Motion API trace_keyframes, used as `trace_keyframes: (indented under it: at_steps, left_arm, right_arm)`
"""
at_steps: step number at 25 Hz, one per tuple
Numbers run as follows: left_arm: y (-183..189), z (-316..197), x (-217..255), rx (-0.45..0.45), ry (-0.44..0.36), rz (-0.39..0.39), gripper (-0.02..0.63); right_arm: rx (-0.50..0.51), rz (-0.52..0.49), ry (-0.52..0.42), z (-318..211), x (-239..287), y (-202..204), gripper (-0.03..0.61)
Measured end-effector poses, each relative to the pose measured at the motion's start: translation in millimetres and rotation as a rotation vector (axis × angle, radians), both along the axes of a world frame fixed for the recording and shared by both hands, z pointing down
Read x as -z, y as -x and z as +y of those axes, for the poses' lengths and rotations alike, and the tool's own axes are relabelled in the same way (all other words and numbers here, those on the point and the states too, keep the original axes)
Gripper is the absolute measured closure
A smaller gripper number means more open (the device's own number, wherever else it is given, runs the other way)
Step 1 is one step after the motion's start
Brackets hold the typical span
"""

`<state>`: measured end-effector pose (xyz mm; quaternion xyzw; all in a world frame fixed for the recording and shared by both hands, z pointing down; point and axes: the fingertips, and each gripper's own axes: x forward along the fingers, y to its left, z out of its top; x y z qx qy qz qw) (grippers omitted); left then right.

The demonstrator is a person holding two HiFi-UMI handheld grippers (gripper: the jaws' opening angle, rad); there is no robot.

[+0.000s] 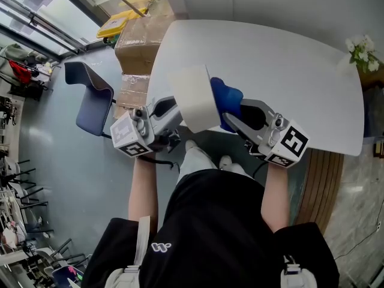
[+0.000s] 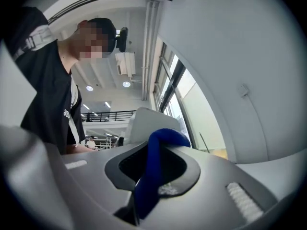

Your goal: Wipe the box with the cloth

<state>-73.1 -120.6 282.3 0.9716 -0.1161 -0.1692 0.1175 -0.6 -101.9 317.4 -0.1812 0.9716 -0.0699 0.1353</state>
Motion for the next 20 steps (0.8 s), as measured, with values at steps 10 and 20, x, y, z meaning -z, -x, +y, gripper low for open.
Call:
trace_keyframes:
  at_steps: [10,20]
  left_arm:
    - [13,-19,-29,0.12,0.093,-0.062,0.572]
    - [1,-15,-60,0.098,0.068,-0.251,0.572]
  right_arm:
    - [0.129,-0.06,-0.04,27,19,0,0.523]
    - [0.045,-0.119,-0.032,9,26,-11,0.523]
